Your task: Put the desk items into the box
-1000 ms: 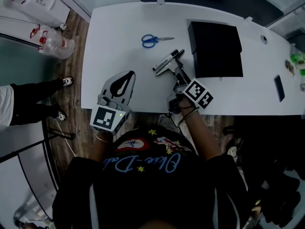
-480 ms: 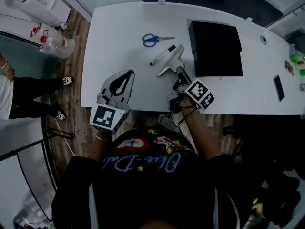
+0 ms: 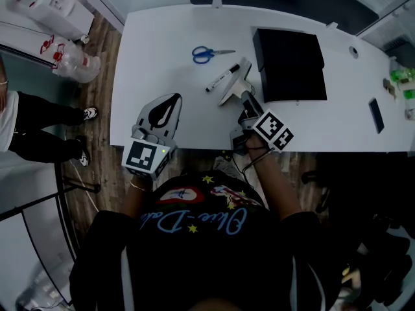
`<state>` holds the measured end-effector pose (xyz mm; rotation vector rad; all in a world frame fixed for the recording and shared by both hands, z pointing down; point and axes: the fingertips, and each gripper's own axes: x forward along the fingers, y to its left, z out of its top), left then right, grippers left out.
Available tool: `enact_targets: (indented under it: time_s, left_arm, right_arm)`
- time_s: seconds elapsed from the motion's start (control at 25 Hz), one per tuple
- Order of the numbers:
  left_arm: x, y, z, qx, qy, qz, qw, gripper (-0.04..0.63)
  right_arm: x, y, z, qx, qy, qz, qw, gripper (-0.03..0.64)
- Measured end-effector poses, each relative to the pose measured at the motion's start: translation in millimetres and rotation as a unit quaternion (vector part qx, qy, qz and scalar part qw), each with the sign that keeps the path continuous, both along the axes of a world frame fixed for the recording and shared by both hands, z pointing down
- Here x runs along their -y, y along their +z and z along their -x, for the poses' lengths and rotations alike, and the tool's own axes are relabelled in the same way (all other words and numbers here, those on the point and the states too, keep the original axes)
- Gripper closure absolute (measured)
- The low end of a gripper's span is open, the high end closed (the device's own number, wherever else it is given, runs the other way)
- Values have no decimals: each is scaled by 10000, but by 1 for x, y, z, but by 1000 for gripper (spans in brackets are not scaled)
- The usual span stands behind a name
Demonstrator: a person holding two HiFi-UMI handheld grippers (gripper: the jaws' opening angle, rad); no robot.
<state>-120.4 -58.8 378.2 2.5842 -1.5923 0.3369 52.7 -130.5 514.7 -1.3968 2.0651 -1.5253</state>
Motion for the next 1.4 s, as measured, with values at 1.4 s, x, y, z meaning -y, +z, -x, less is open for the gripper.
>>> enact_targets:
  time_s: [1.4]
  left_arm:
    - [3, -9, -42, 35, 594, -198, 9980, 588]
  right_arm:
    - [-26, -124, -41, -1100, -276, -2007, 9731, 603]
